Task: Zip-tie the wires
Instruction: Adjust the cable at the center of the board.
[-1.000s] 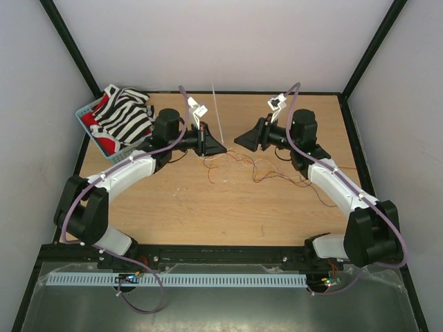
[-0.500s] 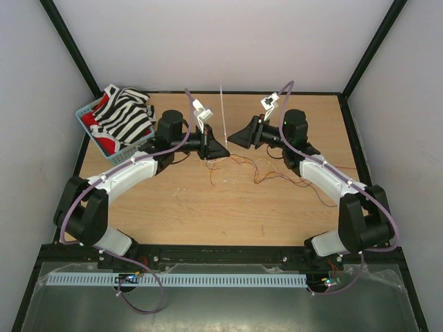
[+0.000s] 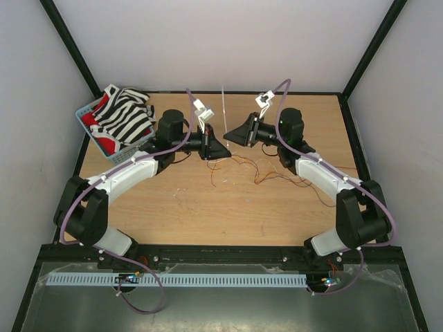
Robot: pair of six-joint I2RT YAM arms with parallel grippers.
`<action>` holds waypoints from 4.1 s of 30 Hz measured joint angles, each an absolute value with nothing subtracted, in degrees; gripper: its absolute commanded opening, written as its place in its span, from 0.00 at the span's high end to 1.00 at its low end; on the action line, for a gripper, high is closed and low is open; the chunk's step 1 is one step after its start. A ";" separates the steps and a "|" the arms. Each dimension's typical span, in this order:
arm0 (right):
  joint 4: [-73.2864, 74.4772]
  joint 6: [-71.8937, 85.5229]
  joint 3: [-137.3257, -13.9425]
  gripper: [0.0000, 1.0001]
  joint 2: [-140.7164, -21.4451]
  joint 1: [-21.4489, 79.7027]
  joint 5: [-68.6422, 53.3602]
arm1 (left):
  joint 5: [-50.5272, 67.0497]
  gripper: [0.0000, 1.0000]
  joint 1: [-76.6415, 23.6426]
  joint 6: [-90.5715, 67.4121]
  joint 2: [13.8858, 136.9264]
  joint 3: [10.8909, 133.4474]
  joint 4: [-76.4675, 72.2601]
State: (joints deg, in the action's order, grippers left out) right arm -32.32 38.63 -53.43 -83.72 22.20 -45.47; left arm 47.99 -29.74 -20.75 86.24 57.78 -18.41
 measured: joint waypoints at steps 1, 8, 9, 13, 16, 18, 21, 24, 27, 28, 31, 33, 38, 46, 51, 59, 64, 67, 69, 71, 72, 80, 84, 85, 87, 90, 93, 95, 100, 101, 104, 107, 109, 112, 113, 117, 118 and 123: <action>-32.40 38.81 -53.74 0.79 -84.16 22.37 -45.69 | 48.05 1.00 -29.87 -20.78 86.24 57.91 -18.48; -33.06 40.10 -54.30 1.00 -85.82 22.92 -46.78 | 48.23 0.92 -30.22 -20.78 86.24 58.15 -18.57; -33.10 40.12 -54.30 1.00 -85.71 22.92 -46.78 | 48.21 0.89 -30.22 -20.78 86.24 58.15 -18.61; -32.88 40.05 -54.30 1.00 -84.90 22.92 -46.48 | 47.92 0.80 -30.20 -20.80 86.24 58.15 -18.83; -32.14 39.88 -54.30 1.00 -83.94 22.92 -46.33 | 47.44 0.75 -29.98 -20.84 86.24 58.13 -19.25; -31.73 39.86 -54.30 1.00 -83.40 22.92 -46.22 | 47.18 0.72 -29.91 -20.99 86.24 58.11 -19.59; -31.31 39.88 -54.30 1.00 -82.94 22.92 -46.15 | 46.92 0.71 -29.76 -21.28 86.24 58.06 -20.67; -31.09 39.88 -54.30 1.00 -82.85 22.92 -46.15 | 46.50 0.71 -29.54 -21.98 86.21 57.54 -22.06; -30.92 39.90 -54.30 1.00 -82.81 22.92 -46.15 | 45.84 0.71 -29.17 -22.70 86.19 56.77 -23.38; -30.92 39.90 -54.30 1.00 -82.81 22.92 -46.15 | 45.47 0.71 -29.04 -22.90 86.13 56.55 -23.77; -30.89 40.10 -54.30 1.00 -82.78 22.92 -46.13 | 44.60 0.70 -28.84 -23.40 85.91 56.18 -24.69; -30.83 40.27 -54.30 1.00 -82.70 22.96 -46.11 | 44.18 0.70 -28.84 -23.73 85.91 56.16 -25.71; -30.81 40.91 -54.30 1.00 -82.37 23.03 -45.78 | 43.90 0.70 -28.84 -25.78 85.91 55.35 -31.00; -31.14 43.46 -53.71 1.00 -80.99 23.29 -42.48 | 43.40 0.70 -30.35 -28.95 86.48 52.21 -38.57; -32.27 45.19 -52.49 1.00 -79.57 23.29 -40.23 | 42.06 0.70 -31.62 -30.28 87.72 50.74 -42.65; -32.75 46.39 -51.68 1.00 -79.53 23.35 -39.35 | 39.72 0.70 -31.86 -31.35 88.05 48.99 -47.66; -32.77 46.52 -51.68 1.00 -79.53 23.38 -39.29 | 38.50 0.81 -31.86 -31.29 88.05 48.47 -48.56; -32.80 46.52 -51.68 1.00 -79.53 23.38 -39.22 | 38.48 0.82 -31.86 -31.24 88.05 48.47 -48.77; -32.82 46.52 -51.68 1.00 -79.53 23.40 -39.20 | 38.50 0.84 -31.88 -31.22 88.05 48.47 -48.97; -32.84 46.52 -51.68 1.00 -79.53 23.40 -39.18 | 38.52 0.85 -31.97 -31.16 88.05 48.47 -49.01; -32.84 46.52 -51.68 1.00 -79.53 23.40 -39.16 | 38.52 0.86 -31.99 -31.11 88.05 48.47 -48.99; -32.51 46.48 -53.08 1.00 -79.53 23.40 -38.26 | 38.54 0.89 -32.45 -30.63 88.62 48.47 -50.33; -31.59 46.44 -53.95 1.00 -79.53 23.40 -38.06 | 38.46 0.98 -32.45 -30.17 88.62 48.47 -51.35; -31.38 46.39 -54.08 1.00 -79.53 23.40 -38.00 | 38.46 0.99 -32.45 -30.04 88.62 48.47 -51.55; -30.92 46.28 -54.41 1.00 -79.53 23.40 -37.87 | 38.46 1.00 -32.45 -29.89 88.62 48.45 -51.92; -30.06 46.06 -54.94 1.00 -79.53 23.40 -37.63 | 38.33 1.00 -32.45 -29.80 88.62 48.34 -52.29; -28.88 45.76 -55.79 1.00 -79.57 23.40 -37.45 | 38.09 1.00 -32.45 -29.78 88.64 48.07 -52.82; -27.77 45.25 -56.73 1.00 -79.61 23.40 -37.43 | 37.82 1.00 -32.38 -29.74 88.64 47.90 -53.56; -25.58 44.56 -58.76 1.00 -80.40 23.42 -37.41 | 36.73 1.00 -32.36 -29.34 88.64 46.81 -55.72; -25.23 44.51 -59.00 1.00 -80.64 23.46 -37.39 | 36.47 1.00 -32.34 -29.21 88.66 46.46 -56.10; -23.66 44.23 -59.48 1.00 -81.17 23.62 -37.36 | 35.81 1.00 -32.36 -28.95 88.95 45.34 -57.10; -22.61 43.90 -59.51 1.00 -81.45 23.70 -37.34 | 35.33 1.00 -32.36 -28.75 89.21 44.31 -57.91; -21.93 43.79 -59.51 1.00 -81.49 23.70 -37.34 | 35.05 1.00 -32.36 -28.69 89.25 43.83 -58.15; -21.54 43.31 -59.51 0.92 -81.49 23.70 -37.36 | 34.85 1.00 -32.34 -28.64 89.19 43.68 -58.02; -21.34 42.94 -59.51 0.81 -81.49 23.70 -37.36 | 34.81 1.00 -32.29 -28.64 89.03 43.68 -57.52; -21.98 41.50 -59.51 0.54 -80.95 23.57 -36.49 | 34.89 1.00 -31.64 -28.53 87.02 43.31 -50.33; -22.41 41.04 -59.51 0.50 -80.36 23.27 -36.42 | 34.89 1.00 -31.31 -28.56 86.61 43.11 -47.86; -24.95 39.97 -58.61 0.42 -75.92 20.43 -36.80 | 34.89 1.00 -29.19 -30.63 84.97 41.43 -39.75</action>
State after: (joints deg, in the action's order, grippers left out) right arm -24.95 39.97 -58.61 -75.92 20.43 -36.80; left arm 34.89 -29.19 -30.63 84.97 41.43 -39.75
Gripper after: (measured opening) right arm 0.557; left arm 0.044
